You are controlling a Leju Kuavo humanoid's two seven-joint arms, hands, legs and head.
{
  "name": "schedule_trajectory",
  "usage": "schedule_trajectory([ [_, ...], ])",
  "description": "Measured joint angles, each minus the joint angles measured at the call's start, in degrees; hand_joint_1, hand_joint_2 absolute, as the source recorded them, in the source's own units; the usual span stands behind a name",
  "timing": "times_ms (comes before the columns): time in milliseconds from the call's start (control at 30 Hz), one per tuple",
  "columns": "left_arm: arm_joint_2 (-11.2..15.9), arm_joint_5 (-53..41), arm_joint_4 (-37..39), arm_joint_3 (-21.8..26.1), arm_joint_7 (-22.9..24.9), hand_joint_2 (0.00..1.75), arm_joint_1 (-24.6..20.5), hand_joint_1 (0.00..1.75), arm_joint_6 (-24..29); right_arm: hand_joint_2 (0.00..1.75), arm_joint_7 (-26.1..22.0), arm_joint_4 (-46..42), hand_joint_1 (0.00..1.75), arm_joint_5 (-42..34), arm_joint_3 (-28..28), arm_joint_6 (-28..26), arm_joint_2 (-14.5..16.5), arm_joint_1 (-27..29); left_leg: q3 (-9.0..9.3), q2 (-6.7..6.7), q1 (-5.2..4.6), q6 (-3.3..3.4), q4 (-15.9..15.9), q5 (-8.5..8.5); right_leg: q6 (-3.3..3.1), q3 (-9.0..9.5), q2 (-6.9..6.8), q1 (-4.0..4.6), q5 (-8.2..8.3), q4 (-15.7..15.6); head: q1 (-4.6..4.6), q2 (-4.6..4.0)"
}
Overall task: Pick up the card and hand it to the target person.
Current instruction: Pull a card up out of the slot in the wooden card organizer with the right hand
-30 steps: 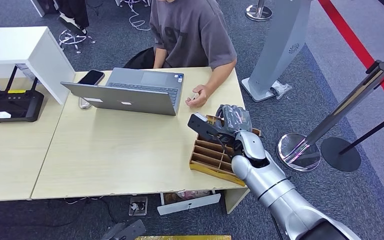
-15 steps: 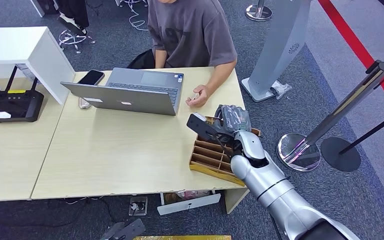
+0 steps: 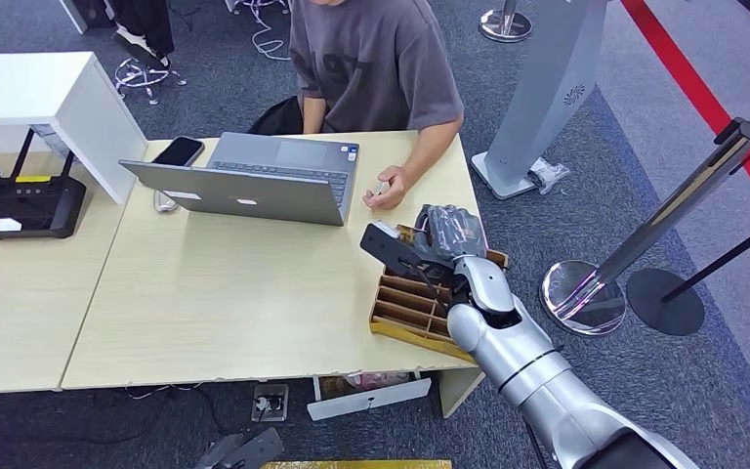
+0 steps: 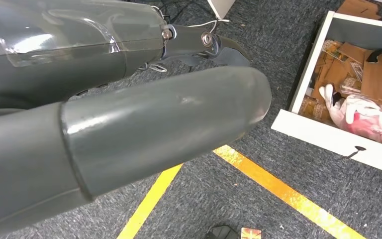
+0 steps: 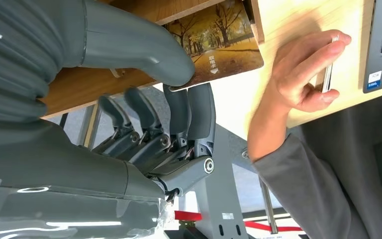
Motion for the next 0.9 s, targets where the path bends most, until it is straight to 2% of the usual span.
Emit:
schedule_trajectory([
  [367, 0.1, -0.2, 0.0, 0.2, -0.3, 0.00, 0.1, 0.00, -0.1, 1.75, -0.1, -1.2, 1.75, -0.1, -0.5, -0.3, -0.7, 0.6, 0.04, -0.01, 0.01, 0.00, -0.1, 0.05, -0.01, 0.04, -0.02, 0.01, 0.05, -0.1, 0.00, 0.00],
  [733, -1.6, -0.4, 1.8, 1.1, -1.5, 0.00, 1.3, 0.00, 2.1, 1.75, 3.7, -20.8, 1.75, 2.1, -4.6, 3.3, -7.7, -0.1, -0.08, -0.10, -0.05, 0.06, 0.0, 0.02, 0.03, -0.03, -0.12, -0.05, -0.01, 0.0, 0.00, 0.00],
  [900, -1.6, -0.4, 1.7, 1.2, -1.9, 0.00, 1.3, 0.00, 1.8, 1.75, 4.7, -25.1, 1.75, 2.4, -6.3, 4.7, -9.0, -1.2, -0.18, -0.09, -0.05, 0.03, 0.2, -0.04, 0.03, -0.14, -0.09, -0.05, -0.06, 0.1, 0.00, 0.00],
])
